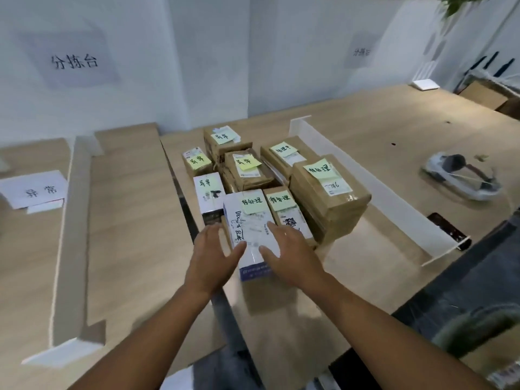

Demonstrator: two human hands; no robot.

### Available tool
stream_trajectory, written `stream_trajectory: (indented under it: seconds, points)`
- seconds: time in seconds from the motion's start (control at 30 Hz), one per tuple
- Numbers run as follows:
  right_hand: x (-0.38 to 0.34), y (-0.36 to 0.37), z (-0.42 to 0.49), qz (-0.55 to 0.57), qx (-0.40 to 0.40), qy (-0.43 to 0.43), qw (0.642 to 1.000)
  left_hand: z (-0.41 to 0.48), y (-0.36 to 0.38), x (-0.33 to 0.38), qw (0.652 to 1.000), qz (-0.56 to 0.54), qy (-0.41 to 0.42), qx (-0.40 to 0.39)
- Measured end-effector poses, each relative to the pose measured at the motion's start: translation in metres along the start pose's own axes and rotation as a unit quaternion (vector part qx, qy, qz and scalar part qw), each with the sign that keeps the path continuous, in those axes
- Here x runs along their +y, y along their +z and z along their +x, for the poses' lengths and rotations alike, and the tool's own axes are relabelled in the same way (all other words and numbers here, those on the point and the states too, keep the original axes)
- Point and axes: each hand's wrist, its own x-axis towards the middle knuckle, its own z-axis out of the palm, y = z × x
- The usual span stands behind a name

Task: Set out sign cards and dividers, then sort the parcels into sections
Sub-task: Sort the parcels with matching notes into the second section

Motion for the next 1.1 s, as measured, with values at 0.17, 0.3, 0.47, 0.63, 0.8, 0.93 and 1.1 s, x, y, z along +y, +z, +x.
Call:
stream_trajectory:
  seconds: [0.17,0.3,0.47,0.63,0.8,0.93,1.1]
  points:
    - [0.025,0.034,0.058,-0.089,-0.029,-0.043,0.995,0.041,0.048,-0.016,0.997,-0.056,-0.052,-0.005]
    - [0.042,0.054,0.081,-0.15,-0.016,-0.076,0.986,0.064,0.088,-0.035,0.972,-0.176,-0.133,-0.076]
    - [0.052,0.055,0.092,-0.167,0.027,-0.115,0.979,0.072,0.107,-0.041,0.963,-0.201,-0.164,-0.079]
    - [0.052,0.05,0.096,-0.124,-0.012,-0.127,0.984,0.07,0.1,-0.04,0.958,-0.187,-0.209,-0.063]
    - [0.04,0.033,0.084,-0.003,-0.017,-0.139,0.99,0.049,0.094,-0.023,0.948,-0.225,-0.221,-0.036]
    - [0.026,0.013,0.066,0.119,-0.01,-0.162,0.979,0.019,0.077,-0.003,0.955,-0.206,-0.21,0.045]
    - [-0.031,-0.012,0.04,0.233,-0.069,-0.221,0.944,-0.035,0.008,0.009,0.955,-0.169,-0.191,0.153]
